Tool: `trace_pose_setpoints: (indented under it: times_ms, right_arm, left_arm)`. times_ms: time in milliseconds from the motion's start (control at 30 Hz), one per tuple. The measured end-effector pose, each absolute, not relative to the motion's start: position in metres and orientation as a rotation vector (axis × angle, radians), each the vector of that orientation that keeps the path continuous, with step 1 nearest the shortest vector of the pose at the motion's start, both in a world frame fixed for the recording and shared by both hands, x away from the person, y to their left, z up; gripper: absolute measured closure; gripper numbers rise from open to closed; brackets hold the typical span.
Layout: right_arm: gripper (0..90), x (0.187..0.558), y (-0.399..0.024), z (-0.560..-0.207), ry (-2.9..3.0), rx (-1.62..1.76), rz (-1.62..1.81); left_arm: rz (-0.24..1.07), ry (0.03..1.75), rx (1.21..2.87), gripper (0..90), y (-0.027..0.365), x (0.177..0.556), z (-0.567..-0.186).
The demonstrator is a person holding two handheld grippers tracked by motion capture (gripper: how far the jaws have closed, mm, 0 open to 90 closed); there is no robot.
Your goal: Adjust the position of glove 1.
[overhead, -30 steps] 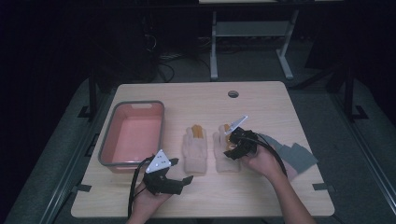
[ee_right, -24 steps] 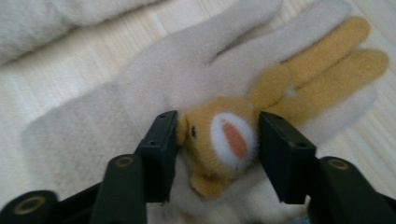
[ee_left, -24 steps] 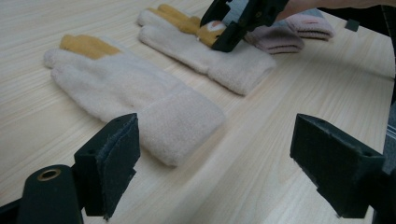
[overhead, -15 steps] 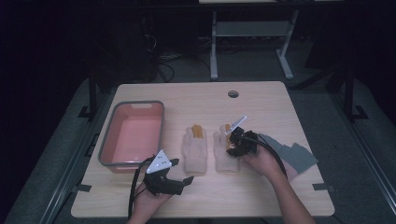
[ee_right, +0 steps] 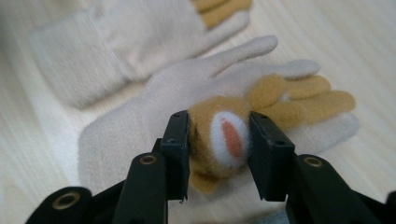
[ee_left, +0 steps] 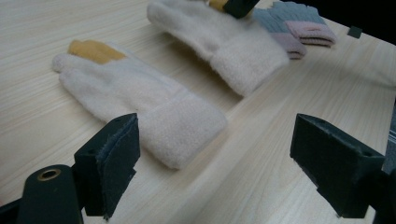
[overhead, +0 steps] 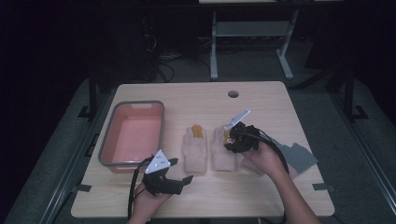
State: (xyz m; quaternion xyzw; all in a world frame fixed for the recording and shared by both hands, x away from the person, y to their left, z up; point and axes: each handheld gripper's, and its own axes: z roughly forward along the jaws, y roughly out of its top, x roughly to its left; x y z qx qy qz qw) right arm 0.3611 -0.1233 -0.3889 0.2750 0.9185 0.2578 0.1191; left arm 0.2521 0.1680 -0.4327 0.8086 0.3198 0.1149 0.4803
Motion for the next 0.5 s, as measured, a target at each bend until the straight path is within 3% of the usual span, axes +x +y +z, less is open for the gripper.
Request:
trace_pose_setpoints:
  times_ms: [233,500]
  right_arm:
    - [61.5,0.361,-0.1,-0.366,2.676,0.722,0.822]
    - [61.4,0.369,-0.068,-0.364,2.714,0.666,0.865]
  left_arm:
    - [0.28,0.799,1.955,15.9,0.17,0.251,-0.432]
    - [0.281,0.811,1.934,15.9,0.172,0.251,-0.43]
